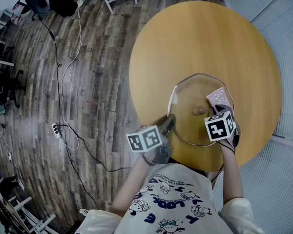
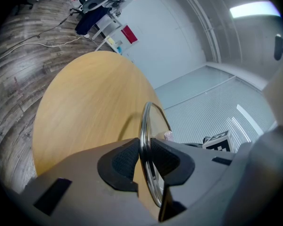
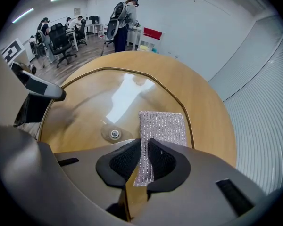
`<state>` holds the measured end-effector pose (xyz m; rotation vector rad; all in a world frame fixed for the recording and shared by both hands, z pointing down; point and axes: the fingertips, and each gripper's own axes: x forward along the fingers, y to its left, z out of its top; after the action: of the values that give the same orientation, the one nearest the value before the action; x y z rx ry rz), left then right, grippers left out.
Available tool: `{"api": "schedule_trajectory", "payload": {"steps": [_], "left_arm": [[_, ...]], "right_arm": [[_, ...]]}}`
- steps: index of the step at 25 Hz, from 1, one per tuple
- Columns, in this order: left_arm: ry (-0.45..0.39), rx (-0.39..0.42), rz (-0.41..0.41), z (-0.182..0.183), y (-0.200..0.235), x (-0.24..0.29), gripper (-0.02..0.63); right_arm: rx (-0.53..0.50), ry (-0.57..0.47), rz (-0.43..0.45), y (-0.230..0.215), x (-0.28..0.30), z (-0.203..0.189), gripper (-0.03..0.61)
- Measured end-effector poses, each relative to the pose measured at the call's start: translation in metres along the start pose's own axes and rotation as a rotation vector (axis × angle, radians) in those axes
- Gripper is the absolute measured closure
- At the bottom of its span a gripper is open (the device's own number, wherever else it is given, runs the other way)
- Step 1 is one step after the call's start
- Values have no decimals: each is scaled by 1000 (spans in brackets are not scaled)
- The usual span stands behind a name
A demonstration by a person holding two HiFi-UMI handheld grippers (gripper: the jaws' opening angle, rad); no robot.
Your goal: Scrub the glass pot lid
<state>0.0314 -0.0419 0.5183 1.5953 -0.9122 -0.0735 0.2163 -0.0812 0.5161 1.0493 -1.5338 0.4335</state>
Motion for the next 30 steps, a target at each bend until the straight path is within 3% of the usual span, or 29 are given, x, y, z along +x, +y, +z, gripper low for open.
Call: {"api": "schedule_trajectory", "payload": {"steps": [3, 8, 30], "left_arm": [[-3, -5, 0, -2, 0, 0, 529], [0, -9, -2, -5, 1, -1, 529], [-7, -9, -5, -5, 1, -3, 529]], "right_arm": [[4, -7, 37, 11, 0, -4, 515], [-46, 15, 19, 25, -2, -14, 514], [33, 35, 134, 74, -24, -39, 515]]}}
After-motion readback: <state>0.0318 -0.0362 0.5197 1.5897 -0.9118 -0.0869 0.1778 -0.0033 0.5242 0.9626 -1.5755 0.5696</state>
